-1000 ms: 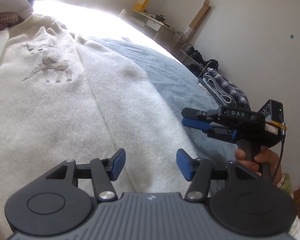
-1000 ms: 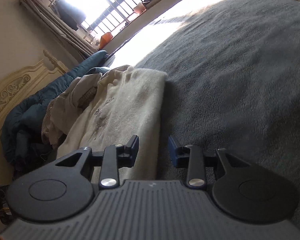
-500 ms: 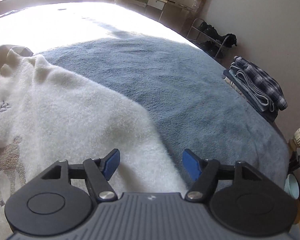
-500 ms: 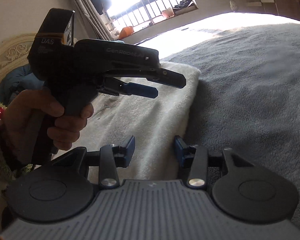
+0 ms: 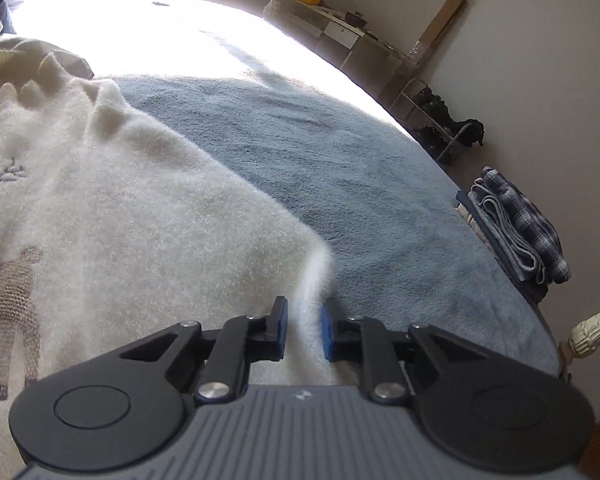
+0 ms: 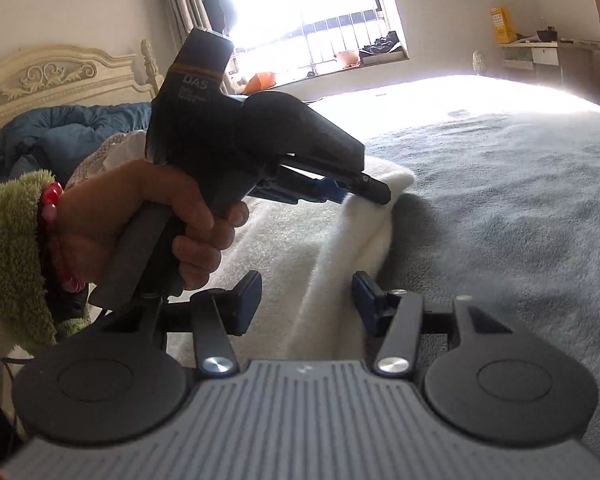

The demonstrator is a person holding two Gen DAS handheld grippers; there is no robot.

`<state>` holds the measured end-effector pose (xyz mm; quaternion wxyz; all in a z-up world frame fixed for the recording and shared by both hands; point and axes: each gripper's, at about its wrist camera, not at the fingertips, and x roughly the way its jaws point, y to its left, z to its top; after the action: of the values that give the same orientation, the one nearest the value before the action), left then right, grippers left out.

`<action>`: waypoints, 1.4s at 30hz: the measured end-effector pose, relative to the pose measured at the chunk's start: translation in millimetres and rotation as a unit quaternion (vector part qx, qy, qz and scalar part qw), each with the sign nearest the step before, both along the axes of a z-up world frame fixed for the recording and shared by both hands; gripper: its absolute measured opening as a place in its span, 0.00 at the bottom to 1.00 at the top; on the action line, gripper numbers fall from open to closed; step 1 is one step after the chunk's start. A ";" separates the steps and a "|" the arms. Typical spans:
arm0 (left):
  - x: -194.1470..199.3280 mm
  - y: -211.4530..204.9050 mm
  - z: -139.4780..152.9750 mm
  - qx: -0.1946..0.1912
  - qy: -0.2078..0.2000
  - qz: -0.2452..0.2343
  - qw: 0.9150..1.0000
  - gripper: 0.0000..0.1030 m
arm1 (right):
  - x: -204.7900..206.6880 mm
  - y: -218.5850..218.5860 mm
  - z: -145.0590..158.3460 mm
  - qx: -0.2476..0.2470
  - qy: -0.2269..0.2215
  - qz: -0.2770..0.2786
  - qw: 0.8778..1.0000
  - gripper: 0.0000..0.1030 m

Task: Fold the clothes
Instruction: 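Pinch the sweater side edge with both grippers near the deer embroidery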

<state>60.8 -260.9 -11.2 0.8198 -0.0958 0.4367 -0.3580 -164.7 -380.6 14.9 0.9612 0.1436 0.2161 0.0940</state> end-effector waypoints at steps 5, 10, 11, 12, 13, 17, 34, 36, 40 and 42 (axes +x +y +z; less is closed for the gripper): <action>2.9 17.2 -2.3 -0.042 0.022 0.022 0.999 0.16 | -0.2 -37.1 -8.4 0.088 -0.008 -0.046 0.995 0.50; -7.6 26.0 17.8 -0.050 -0.023 0.035 0.998 0.12 | 7.9 -62.4 -22.6 0.149 0.009 -0.062 0.987 0.50; -9.5 26.4 22.4 -0.048 -0.032 0.035 0.998 0.11 | 12.7 -63.8 -22.1 0.149 0.009 -0.057 0.987 0.48; -10.8 26.4 26.0 -0.043 -0.040 0.035 0.998 0.11 | 17.5 -64.8 -20.5 0.143 0.008 -0.055 0.988 0.48; -11.7 26.1 29.1 -0.040 -0.046 0.034 0.998 0.11 | 22.4 -65.3 -19.0 0.137 0.008 -0.055 0.989 0.47; -13.9 26.3 34.4 -0.035 -0.050 0.028 0.998 0.11 | 55.3 -73.0 -12.5 0.112 0.022 -0.053 0.992 0.41; 49.6 69.9 4.3 -0.005 0.004 0.139 0.990 0.62 | 60.0 -64.1 -18.7 0.202 0.047 -0.025 0.978 0.37; 56.5 68.3 -0.5 -0.008 0.011 0.140 0.990 0.50 | 64.4 -58.8 -16.9 0.189 0.051 -0.018 0.981 0.36; 59.1 71.5 -7.2 -0.015 0.012 0.136 0.991 0.13 | 73.5 -49.8 -19.5 0.158 0.061 -0.015 0.985 0.20; 57.0 79.4 -5.6 -0.034 0.010 0.139 0.990 0.07 | 73.6 -48.8 -20.4 0.149 0.058 -0.014 0.987 0.13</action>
<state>117.8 -181.5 -16.9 0.8535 -0.1871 0.4147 -0.2540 -91.1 -429.4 -5.5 0.9160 0.2939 0.2530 0.1029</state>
